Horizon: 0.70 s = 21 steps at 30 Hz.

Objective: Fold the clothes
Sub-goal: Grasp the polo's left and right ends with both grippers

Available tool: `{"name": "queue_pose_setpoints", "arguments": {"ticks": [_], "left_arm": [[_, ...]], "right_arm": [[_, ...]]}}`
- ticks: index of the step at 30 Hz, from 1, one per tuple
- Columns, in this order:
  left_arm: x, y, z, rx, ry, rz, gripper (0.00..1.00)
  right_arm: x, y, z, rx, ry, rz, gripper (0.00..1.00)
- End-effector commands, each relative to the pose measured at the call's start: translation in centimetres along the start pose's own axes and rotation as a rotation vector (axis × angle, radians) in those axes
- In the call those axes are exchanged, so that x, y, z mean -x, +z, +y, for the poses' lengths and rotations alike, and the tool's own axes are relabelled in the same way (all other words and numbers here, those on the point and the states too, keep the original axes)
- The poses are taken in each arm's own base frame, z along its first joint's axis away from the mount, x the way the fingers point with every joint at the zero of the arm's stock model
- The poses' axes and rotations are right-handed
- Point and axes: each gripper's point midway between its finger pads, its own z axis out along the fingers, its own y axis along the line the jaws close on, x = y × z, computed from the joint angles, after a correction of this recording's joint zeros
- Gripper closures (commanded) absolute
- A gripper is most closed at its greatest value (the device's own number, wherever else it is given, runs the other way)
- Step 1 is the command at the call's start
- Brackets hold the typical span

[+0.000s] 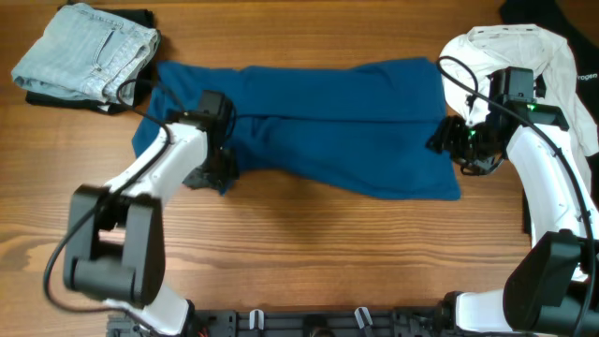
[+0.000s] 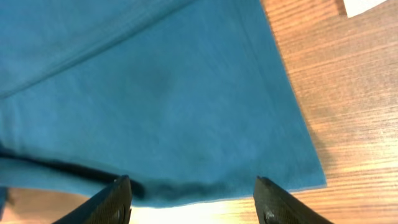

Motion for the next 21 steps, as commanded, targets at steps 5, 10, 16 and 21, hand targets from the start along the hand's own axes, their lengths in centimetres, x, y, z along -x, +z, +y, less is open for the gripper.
{"name": "queue_pose_setpoints", "arguments": {"ticks": [5,10,16,21], "left_arm": [[0.4,-12.3,0.1,-0.154,-0.123,-0.215,0.96],[0.9,-12.4,-0.4,-0.176,-0.121,-0.229,0.96],[0.6,-12.3,-0.3,-0.172,-0.119,-0.213,0.96],[-0.7,-12.0,0.2,-0.147,-0.117,-0.161,0.96]], "right_arm": [[-4.9,2.6,-4.3,-0.200,0.086,0.190,0.41],[-8.2,4.2,-5.7,-0.237,0.148,0.275,0.50],[-7.4,6.9,-6.7,-0.242,0.164,0.188,0.53],[-6.7,9.4,-7.1,-0.243,0.184,0.184,0.85]]}}
